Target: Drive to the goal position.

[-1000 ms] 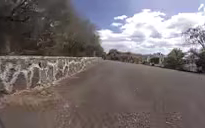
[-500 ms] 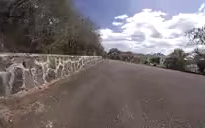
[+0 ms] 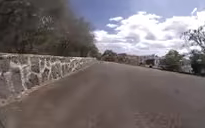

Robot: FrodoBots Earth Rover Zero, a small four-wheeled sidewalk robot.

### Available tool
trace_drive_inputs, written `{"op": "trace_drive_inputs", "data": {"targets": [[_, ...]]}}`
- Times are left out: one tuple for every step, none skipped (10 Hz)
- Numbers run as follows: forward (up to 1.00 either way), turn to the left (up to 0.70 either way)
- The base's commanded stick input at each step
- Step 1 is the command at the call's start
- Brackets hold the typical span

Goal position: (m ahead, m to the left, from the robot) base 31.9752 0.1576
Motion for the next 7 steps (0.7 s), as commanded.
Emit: {"op": "trace_drive_inputs", "data": {"targets": [[0.85,0.01],[0.85,0.01],[0.85,0.01],[0.85,0.01],[0.85,0.01],[0.85,0.01],[0.85,0.01]]}}
